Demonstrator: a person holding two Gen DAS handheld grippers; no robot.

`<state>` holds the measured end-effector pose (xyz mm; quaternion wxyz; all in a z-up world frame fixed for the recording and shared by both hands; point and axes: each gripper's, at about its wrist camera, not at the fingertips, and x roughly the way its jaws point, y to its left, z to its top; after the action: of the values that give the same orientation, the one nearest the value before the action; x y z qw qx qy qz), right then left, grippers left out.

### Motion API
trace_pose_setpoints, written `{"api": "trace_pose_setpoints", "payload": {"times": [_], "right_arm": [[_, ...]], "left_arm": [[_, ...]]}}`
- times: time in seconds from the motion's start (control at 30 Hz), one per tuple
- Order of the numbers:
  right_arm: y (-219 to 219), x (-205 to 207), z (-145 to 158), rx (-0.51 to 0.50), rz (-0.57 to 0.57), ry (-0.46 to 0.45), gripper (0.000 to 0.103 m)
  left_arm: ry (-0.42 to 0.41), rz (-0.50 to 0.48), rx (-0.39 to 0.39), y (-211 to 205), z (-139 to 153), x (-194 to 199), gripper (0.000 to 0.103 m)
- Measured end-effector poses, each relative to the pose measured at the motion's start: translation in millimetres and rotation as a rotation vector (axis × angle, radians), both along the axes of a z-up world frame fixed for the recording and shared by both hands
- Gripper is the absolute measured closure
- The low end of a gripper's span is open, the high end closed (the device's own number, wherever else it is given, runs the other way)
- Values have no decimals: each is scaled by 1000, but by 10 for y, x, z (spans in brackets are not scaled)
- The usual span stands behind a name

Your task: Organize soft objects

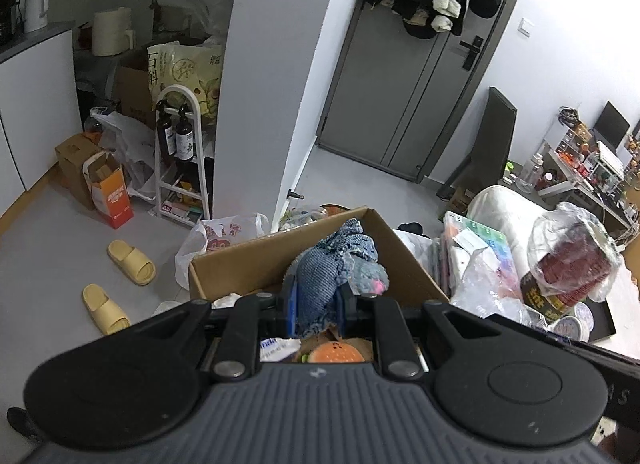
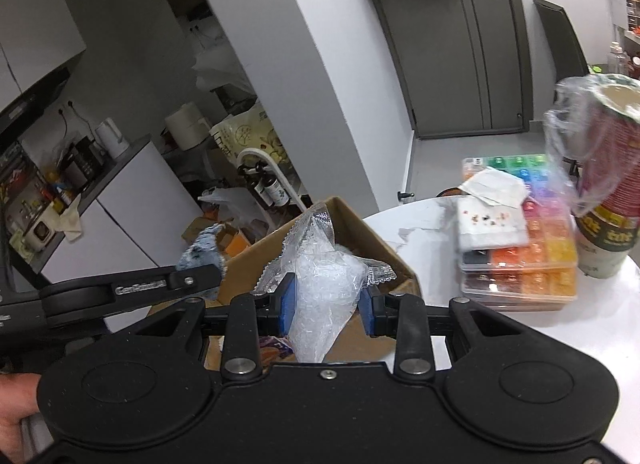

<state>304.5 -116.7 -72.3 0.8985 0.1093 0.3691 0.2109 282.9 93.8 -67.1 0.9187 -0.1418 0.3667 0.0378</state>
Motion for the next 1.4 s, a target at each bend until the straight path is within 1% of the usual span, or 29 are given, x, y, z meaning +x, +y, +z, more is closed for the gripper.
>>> {"api": "trace_pose_setpoints", "payload": {"times": [0.1, 0.2, 0.23, 0.3, 0.33, 0.43, 0.53, 0.6, 0.67, 0.7, 0.73, 0.77, 0.83, 0.87, 0.93, 0.97, 1.03, 1.13, 1.27, 1.4], "right_arm": [[97, 29, 8, -9, 15, 2, 71], [162, 41, 11, -10, 23, 6, 71], [187, 45, 7, -14, 28, 7, 71], [232, 61, -8, -30, 40, 7, 71], [253, 71, -17, -36, 43, 10, 71], [299, 93, -28, -29, 49, 22, 71], [335, 118, -50, -8, 47, 36, 71], [361, 132, -70, 1, 49, 44, 71], [402, 141, -87, 16, 63, 53, 66], [424, 147, -94, 20, 66, 61, 61], [427, 148, -100, 23, 62, 67, 50], [419, 142, -99, 24, 54, 65, 47], [392, 123, -84, 20, 48, 62, 45], [367, 116, -78, 24, 45, 66, 45], [316, 107, -63, 25, 38, 70, 45], [283, 93, -45, 23, 33, 67, 45], [219, 67, -10, 21, 23, 65, 40], [130, 28, 36, 20, 12, 65, 34], [24, -50, 91, 18, -1, 61, 28], [-141, -120, 156, 26, -16, 62, 18]], "left_arm": [[38, -11, -4, 34, -79, 110, 84], [36, 19, 72, 18, -119, 137, 80], [36, 17, 72, 22, -123, 130, 76], [43, 22, 33, 82, -141, 102, 68], [39, 26, 21, 110, -144, 82, 67], [29, 50, 25, 177, -116, 31, 66], [26, 92, -12, 264, -80, -16, 65], [25, 105, -18, 291, -58, -44, 62], [24, 105, -10, 302, -43, -63, 57], [28, 110, -8, 306, -41, -76, 53], [33, 111, -7, 298, -41, -76, 51], [40, 109, -8, 299, -40, -82, 49], [46, 104, -1, 290, -35, -84, 40], [48, 104, 6, 279, -26, -82, 38], [50, 103, 16, 259, -15, -94, 28], [49, 100, 18, 249, -6, -100, 27], [52, 88, 21, 219, 13, -118, 21], [66, 62, 36, 155, 49, -134, 17], [94, 41, 51, 69, 80, -174, 15], [106, 25, 81, -26, 129, -240, 7]]}}
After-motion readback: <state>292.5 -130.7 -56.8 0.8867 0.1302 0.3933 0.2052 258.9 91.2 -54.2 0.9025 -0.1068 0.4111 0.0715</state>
